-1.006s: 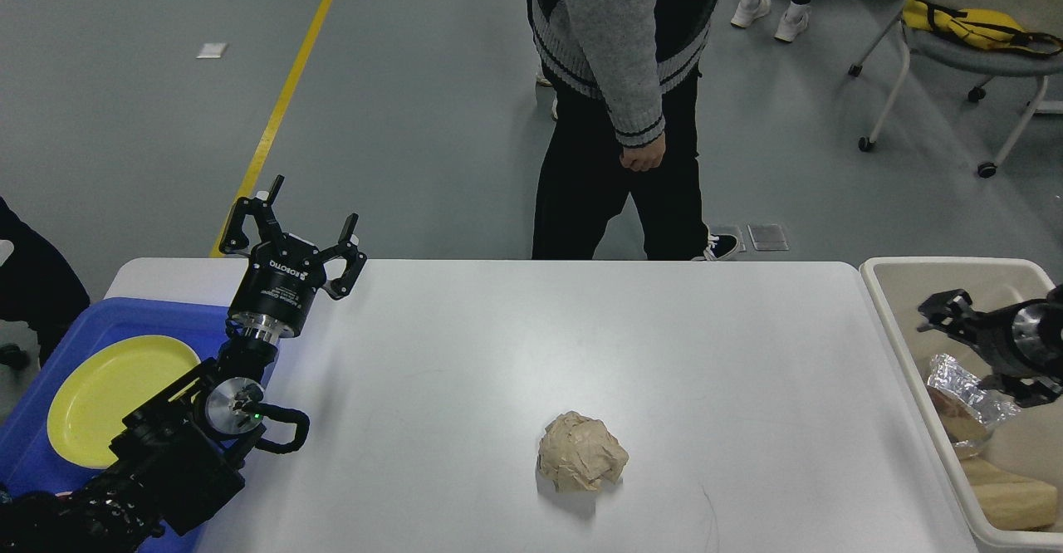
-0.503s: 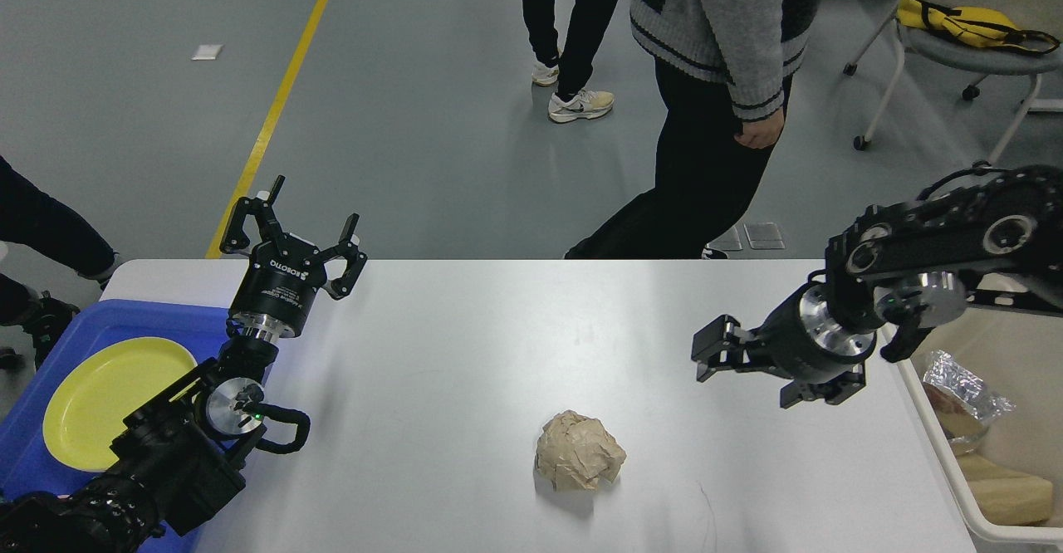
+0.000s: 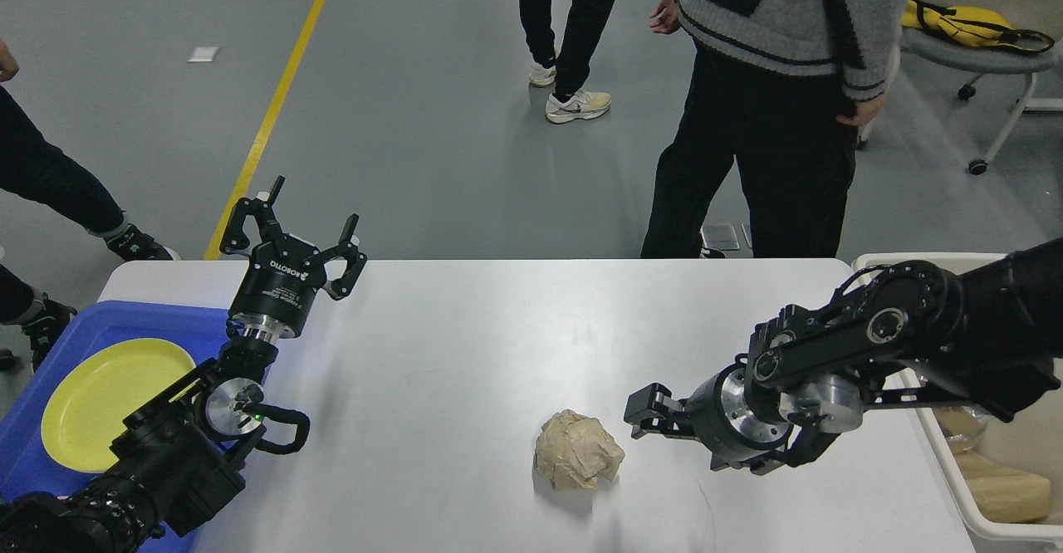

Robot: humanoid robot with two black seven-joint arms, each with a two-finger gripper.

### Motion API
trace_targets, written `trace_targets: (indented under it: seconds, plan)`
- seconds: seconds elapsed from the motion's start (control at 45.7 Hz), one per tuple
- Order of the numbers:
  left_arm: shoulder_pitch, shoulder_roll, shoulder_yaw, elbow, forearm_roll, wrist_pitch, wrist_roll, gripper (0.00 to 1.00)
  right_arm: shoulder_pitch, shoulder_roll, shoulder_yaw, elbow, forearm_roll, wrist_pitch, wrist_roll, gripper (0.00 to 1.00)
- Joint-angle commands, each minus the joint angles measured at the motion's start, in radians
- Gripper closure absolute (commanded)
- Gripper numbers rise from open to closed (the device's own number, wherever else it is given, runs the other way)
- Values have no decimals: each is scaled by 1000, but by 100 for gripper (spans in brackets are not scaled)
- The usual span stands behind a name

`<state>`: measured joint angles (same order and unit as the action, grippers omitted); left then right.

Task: Tidy desktop
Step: 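Grasp the beige crumpled paper ball with the right gripper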

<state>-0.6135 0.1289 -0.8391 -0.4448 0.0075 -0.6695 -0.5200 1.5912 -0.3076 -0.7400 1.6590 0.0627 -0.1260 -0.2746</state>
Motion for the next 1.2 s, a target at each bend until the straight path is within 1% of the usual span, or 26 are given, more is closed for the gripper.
trace_targets:
  seconds: [0.0, 0.088, 0.175, 0.328, 0.525, 0.7, 0.941, 1.182]
  plan:
    - [0, 3, 0, 0, 0, 1, 0, 0, -45, 7, 79, -5, 8, -27, 5, 0]
    - [0, 3, 0, 0, 0, 1, 0, 0, -97, 7, 149, -24, 41, -38, 8, 0]
    - [0, 0, 0, 0, 0, 1, 0, 0, -161, 21, 211, -47, 58, -83, 9, 0]
    - [-2, 0, 1, 0, 0, 1, 0, 0, -249, 94, 263, -134, 57, -176, 9, 0]
    - [-2, 0, 0, 0, 0, -1, 0, 0, -319, 191, 297, -240, 55, -211, 9, 0]
    - [-2, 0, 0, 0, 0, -1, 0, 0, -378, 283, 295, -338, 54, -284, 9, 0]
    - [-2, 0, 0, 0, 0, -1, 0, 0, -396, 309, 289, -393, 51, -290, 9, 0]
    - [-2, 0, 0, 0, 2, -1, 0, 0, -395, 311, 242, -395, 43, -297, 9, 0]
